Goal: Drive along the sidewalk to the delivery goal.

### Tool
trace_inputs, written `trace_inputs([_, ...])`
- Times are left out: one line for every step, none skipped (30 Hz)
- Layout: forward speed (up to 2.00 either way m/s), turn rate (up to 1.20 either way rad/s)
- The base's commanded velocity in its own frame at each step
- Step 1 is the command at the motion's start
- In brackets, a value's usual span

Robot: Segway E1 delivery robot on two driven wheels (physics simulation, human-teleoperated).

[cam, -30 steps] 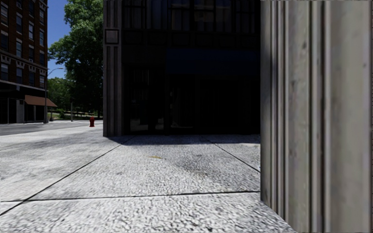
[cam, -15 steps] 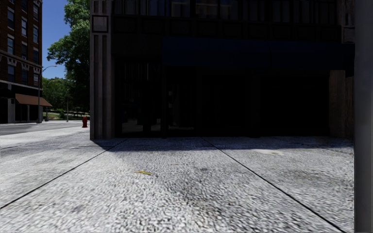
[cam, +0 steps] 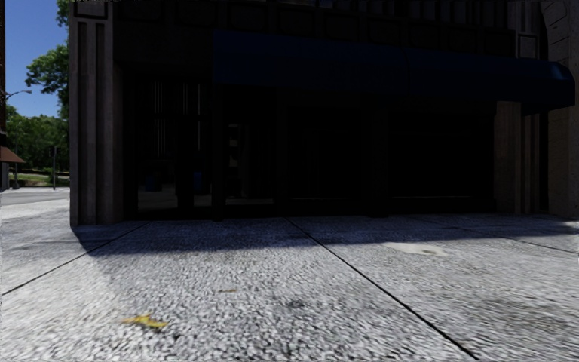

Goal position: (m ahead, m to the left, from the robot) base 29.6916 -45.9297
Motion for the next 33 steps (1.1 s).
trace_inputs([1.73, -0.42])
trace_inputs([1.73, -0.42])
trace_inputs([1.75, -0.42])
trace_inputs([1.75, -0.42])
trace_inputs([1.76, -0.42])
trace_inputs([1.76, -0.42])
trace_inputs([1.76, -0.42])
trace_inputs([1.76, -0.42])
trace_inputs([1.77, -0.42])
trace_inputs([1.79, -0.42])
trace_inputs([1.90, -0.42])
trace_inputs([1.91, -0.42])
trace_inputs([1.92, -0.42])
trace_inputs([1.92, -0.42])
trace_inputs([1.92, -0.42])
trace_inputs([1.92, -0.42])
trace_inputs([1.93, -0.42])
trace_inputs([1.93, -0.42])
trace_inputs([1.93, -0.42])
trace_inputs([1.93, -0.42])
trace_inputs([1.93, -0.42])
trace_inputs([1.93, -0.42])
trace_inputs([1.93, -0.42])
trace_inputs([1.93, -0.42])
trace_inputs([1.95, -0.42])
trace_inputs([1.98, -0.42])
trace_inputs([2.00, -0.42])
trace_inputs([2.00, -0.42])
trace_inputs([2.00, -0.42])
trace_inputs([2.00, -0.42])
trace_inputs([2.00, -0.42])
trace_inputs([2.00, -0.42])
trace_inputs([2.00, -0.42])
